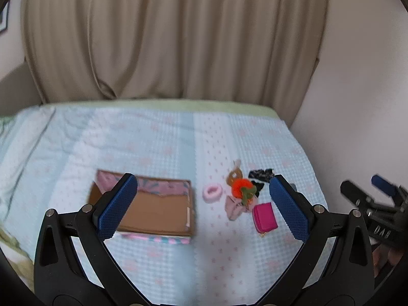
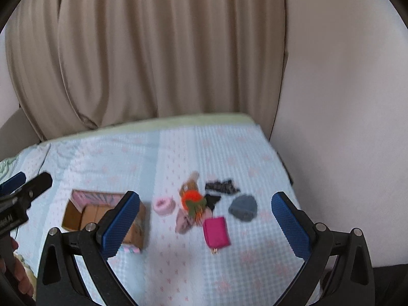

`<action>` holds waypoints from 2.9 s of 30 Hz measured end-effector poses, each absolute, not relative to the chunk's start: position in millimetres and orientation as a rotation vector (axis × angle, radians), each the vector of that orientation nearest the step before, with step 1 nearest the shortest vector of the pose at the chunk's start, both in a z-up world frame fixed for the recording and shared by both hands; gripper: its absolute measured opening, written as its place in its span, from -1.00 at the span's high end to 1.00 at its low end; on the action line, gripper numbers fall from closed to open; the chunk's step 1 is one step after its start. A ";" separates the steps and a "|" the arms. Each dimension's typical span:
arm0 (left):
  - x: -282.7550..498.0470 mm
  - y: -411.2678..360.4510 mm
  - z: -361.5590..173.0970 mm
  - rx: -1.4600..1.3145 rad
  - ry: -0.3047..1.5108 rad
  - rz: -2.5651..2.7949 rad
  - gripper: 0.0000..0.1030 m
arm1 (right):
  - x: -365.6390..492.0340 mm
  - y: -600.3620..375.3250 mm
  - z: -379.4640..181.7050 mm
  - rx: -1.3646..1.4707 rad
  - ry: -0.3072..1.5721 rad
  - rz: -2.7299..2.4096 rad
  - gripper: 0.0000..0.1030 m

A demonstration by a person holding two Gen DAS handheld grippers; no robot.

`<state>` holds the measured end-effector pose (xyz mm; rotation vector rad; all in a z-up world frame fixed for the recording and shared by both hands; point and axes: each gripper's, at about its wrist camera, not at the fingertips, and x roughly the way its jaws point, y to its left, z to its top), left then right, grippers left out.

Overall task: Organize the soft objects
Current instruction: 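Grasp the pink fluffy scrunchie with the left tool while the right tool grasps the orange pompom, then carry both items over the cardboard box and open both tools to drop them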

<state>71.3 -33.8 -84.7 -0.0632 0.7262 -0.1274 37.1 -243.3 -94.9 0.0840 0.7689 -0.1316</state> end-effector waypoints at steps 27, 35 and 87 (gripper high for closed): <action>248.9 -129.7 -391.0 -0.335 1.145 0.089 -0.74 | 204.8 -279.7 -344.7 -0.227 0.926 0.381 -0.96; 280.2 -133.2 -451.7 -0.336 1.219 0.144 -0.61 | 245.7 -269.7 -399.3 -0.238 0.977 0.462 -0.71; 203.5 -90.7 -238.7 -0.249 0.925 0.064 0.36 | 175.0 -240.1 -206.6 -0.078 0.772 0.360 0.30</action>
